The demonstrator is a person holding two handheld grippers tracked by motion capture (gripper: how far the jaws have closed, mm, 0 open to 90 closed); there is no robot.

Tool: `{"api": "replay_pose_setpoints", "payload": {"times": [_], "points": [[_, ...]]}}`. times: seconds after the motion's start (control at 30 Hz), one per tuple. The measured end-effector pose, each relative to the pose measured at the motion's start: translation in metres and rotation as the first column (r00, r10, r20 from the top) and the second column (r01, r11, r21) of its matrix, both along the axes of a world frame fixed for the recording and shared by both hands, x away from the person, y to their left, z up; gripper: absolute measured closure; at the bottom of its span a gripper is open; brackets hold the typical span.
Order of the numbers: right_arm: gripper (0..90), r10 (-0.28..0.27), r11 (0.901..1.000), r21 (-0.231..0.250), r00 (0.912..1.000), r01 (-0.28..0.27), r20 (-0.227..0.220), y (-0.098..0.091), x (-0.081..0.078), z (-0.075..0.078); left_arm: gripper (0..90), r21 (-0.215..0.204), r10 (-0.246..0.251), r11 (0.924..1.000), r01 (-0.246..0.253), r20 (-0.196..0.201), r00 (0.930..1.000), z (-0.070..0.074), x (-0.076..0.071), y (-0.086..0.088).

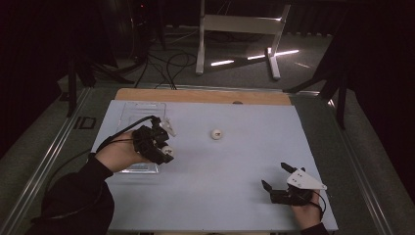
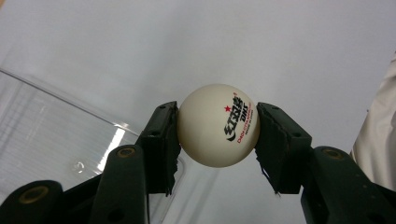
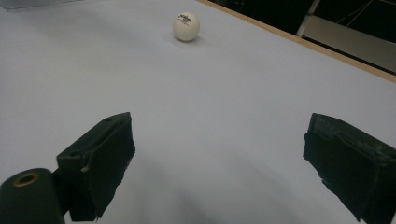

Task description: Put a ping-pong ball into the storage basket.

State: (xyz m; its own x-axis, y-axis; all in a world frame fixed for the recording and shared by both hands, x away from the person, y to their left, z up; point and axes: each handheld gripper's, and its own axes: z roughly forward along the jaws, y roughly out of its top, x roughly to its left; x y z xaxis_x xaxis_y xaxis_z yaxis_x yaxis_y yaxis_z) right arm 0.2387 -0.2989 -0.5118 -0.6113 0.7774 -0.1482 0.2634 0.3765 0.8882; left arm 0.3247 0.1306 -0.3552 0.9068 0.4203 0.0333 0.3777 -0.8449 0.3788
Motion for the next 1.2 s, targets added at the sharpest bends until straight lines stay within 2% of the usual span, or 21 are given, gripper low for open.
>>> {"api": "replay_pose_setpoints", "payload": {"times": [0.37, 0.4, 0.43, 0.77, 1.1, 1.17, 1.2], "points": [[8.5, 0.005, 1.0000, -0.006, 1.0000, -0.005, 0.000, 0.000, 0.000, 0.000, 52.2, -0.023, 0.059, 0.9980, -0.059, 0.012, 0.9982, 0.005, 0.018, 0.008], [8.5, 0.004, 1.0000, -0.006, 1.0000, -0.004, -0.002, 0.000, 0.000, 0.000, 52.3, -0.036, 0.061, 0.9975, -0.060, 0.007, 0.9981, 0.006, 0.020, 0.010], [8.5, 0.004, 1.0000, -0.007, 1.0000, -0.004, 0.000, 0.000, 0.000, 0.000, 52.2, -0.047, 0.070, 0.9965, -0.069, 0.004, 0.9976, 0.007, 0.022, 0.012], [8.5, 0.004, 1.0000, -0.006, 1.0000, -0.004, -0.001, 0.000, 0.000, 0.000, 52.3, -0.056, 0.133, 0.9897, -0.132, 0.022, 0.9908, 0.015, 0.040, 0.024], [8.5, 0.005, 1.0000, -0.004, 1.0000, -0.005, -0.001, 0.000, 0.000, 0.000, 52.2, -0.062, 0.199, 0.9784, -0.197, 0.028, 0.9795, 0.012, 0.055, 0.032], [8.5, 0.004, 1.0000, -0.006, 1.0000, -0.004, 0.000, 0.000, 0.000, 0.000, 52.3, -0.067, 0.227, 0.9721, -0.225, 0.030, 0.9734, 0.010, 0.058, 0.034], [8.5, 0.004, 1.0000, -0.005, 1.0000, -0.004, 0.000, 0.000, 0.000, 0.000, 52.2, -0.065, 0.228, 0.9720, -0.226, 0.028, 0.9733, 0.010, 0.060, 0.035]]}}
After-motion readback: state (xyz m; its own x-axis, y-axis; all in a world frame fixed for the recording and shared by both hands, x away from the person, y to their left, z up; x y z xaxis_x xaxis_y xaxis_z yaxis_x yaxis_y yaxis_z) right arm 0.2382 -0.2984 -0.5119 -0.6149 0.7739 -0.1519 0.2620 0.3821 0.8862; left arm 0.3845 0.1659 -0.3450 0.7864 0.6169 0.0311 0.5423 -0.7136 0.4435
